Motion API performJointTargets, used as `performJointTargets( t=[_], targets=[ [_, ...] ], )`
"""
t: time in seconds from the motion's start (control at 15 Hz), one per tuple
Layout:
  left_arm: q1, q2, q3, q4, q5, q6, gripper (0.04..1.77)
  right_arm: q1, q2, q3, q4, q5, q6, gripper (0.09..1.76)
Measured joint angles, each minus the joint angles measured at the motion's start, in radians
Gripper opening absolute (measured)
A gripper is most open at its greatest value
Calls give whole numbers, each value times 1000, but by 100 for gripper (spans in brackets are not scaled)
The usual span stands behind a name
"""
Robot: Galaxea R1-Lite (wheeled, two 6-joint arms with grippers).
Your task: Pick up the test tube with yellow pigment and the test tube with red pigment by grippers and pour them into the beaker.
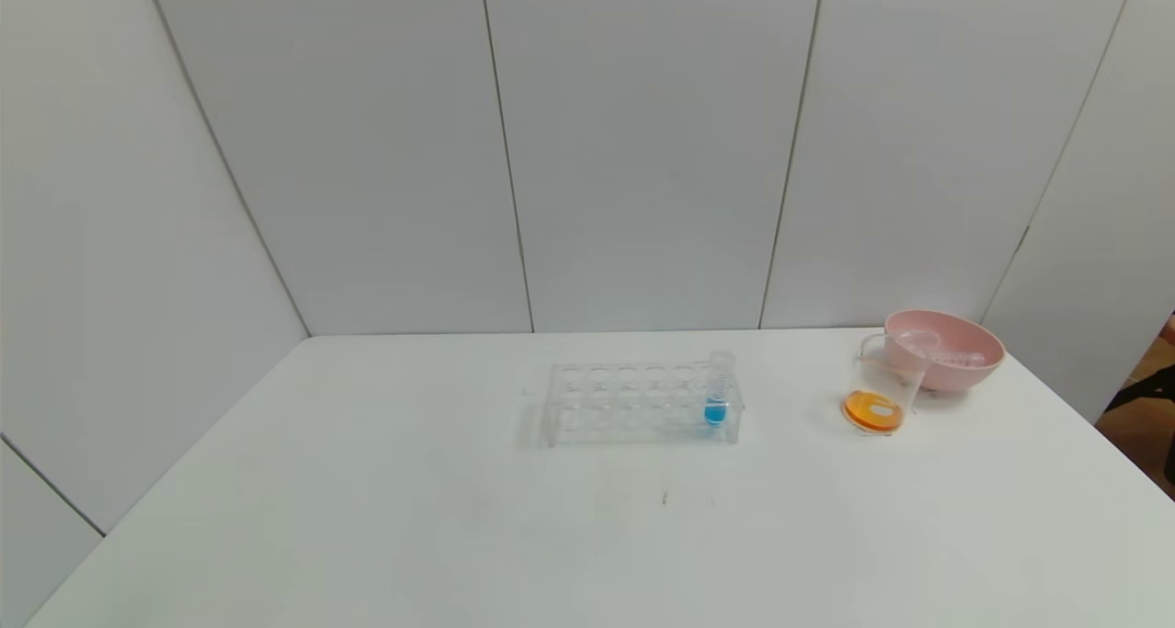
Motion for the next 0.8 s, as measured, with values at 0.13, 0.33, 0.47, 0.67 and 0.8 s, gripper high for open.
performJointTargets(
  t=[0.13,0.33,0.47,0.67,0.8],
  targets=[
    [0,0,0,0,0,0,172,3,-160,39,109,44,10,170],
    [0,0,0,0,0,0,172,16,-392,61,308,114,50,170],
    [0,0,0,0,0,0,172,42,-521,70,392,135,59,170],
    [0,0,0,0,0,0,172,86,-673,79,484,140,60,170],
    [0,0,0,0,0,0,172,94,-759,84,542,110,31,170]
  ],
)
